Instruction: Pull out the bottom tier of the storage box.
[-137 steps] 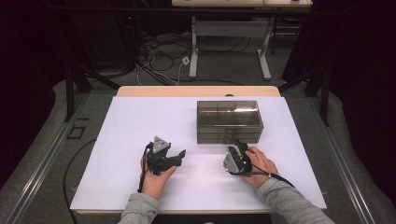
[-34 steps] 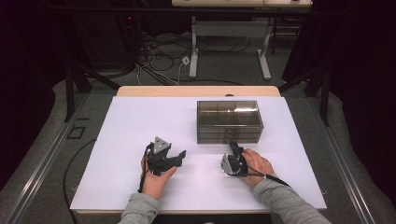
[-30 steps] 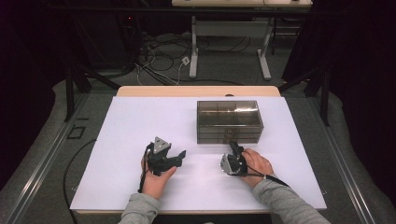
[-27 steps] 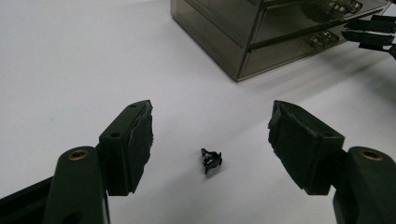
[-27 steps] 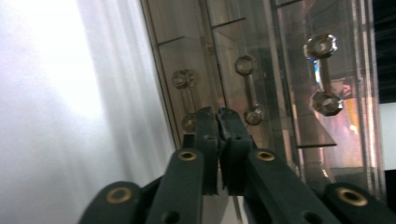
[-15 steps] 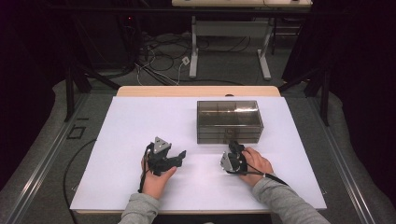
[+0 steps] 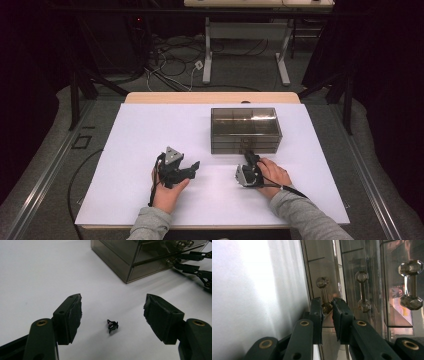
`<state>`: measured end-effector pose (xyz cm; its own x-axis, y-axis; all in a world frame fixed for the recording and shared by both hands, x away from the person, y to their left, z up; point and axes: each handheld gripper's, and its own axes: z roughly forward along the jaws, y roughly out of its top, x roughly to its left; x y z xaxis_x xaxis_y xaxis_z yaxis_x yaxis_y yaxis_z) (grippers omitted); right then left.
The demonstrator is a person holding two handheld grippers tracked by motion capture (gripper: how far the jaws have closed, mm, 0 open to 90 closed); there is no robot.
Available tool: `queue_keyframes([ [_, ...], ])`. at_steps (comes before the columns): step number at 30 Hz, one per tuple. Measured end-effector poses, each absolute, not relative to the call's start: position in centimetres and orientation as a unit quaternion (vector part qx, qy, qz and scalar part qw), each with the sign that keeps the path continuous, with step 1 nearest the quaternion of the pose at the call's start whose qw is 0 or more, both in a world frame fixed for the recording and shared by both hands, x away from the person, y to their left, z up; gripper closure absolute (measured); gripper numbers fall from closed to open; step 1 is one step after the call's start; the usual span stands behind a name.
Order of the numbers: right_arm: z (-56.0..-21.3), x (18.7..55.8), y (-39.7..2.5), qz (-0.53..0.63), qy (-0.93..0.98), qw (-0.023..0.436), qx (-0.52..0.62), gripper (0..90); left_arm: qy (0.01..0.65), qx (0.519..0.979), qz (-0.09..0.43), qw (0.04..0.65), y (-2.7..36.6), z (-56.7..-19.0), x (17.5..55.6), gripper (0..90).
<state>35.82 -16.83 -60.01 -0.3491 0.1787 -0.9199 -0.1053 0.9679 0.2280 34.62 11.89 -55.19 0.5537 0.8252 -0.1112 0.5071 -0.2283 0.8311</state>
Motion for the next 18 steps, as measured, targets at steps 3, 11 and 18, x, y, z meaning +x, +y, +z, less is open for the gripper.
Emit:
queue_keyframes([
  [3,-59.97,35.82,-16.86,0.126,0.813,0.568,0.023,78.7,0.437,0.762,0.18,0.442,11.91,-55.18,34.62,30.9],
  [11,-59.99,35.57,-16.77,0.121,0.81,0.573,0.027,78.8,0.437,0.762,0.18,0.443,11.93,-55.18,34.58,30.9],
  [18,-60.05,35.13,-16.83,0.128,0.809,0.573,0.019,81.2,0.436,0.763,0.181,0.441,11.95,-55.17,34.58,30.9],
])
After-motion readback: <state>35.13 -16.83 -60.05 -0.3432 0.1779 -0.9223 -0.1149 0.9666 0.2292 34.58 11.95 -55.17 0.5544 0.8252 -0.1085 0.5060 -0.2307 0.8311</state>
